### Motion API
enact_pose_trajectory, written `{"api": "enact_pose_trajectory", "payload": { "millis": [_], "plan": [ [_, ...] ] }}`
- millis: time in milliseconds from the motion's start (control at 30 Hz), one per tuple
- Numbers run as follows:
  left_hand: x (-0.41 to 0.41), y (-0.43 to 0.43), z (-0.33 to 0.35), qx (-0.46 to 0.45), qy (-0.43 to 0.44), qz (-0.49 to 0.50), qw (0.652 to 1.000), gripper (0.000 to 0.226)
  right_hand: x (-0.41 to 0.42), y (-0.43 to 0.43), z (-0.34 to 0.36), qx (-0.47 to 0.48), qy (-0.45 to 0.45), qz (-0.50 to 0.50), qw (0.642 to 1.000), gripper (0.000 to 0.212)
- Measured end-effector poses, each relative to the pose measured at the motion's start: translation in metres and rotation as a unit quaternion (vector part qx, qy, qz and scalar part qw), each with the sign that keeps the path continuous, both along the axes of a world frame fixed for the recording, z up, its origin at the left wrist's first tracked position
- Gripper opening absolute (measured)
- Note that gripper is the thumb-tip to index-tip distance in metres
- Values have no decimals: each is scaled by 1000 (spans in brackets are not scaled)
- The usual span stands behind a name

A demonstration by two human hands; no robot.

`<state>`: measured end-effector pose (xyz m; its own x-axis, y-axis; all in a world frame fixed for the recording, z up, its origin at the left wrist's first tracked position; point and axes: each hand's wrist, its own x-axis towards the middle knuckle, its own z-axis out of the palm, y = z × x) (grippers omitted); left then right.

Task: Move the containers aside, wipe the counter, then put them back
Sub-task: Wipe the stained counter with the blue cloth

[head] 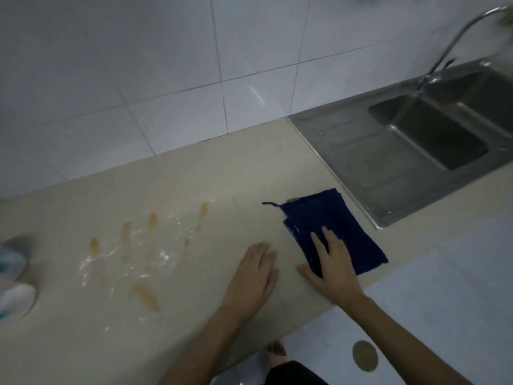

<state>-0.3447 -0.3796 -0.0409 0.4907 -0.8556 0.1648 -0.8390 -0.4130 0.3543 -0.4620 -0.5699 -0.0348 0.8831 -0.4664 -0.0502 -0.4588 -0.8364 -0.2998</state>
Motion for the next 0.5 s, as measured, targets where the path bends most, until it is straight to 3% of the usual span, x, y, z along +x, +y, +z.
{"api": "enact_pose_trajectory", "payload": {
  "millis": [100,333,500],
  "plan": [
    [-6,-28,-11,38,-23,-3,999,47,-4,-36,-10,-23,66,-16,997,104],
    [-11,-36,-21,28,16,34,999,49,-2,-74,-9,-36,51,45,997,74],
    [-11,-38,-28,26,25,28,999,47,17,-107,-7,-32,82,105,991,81]
  ]
}}
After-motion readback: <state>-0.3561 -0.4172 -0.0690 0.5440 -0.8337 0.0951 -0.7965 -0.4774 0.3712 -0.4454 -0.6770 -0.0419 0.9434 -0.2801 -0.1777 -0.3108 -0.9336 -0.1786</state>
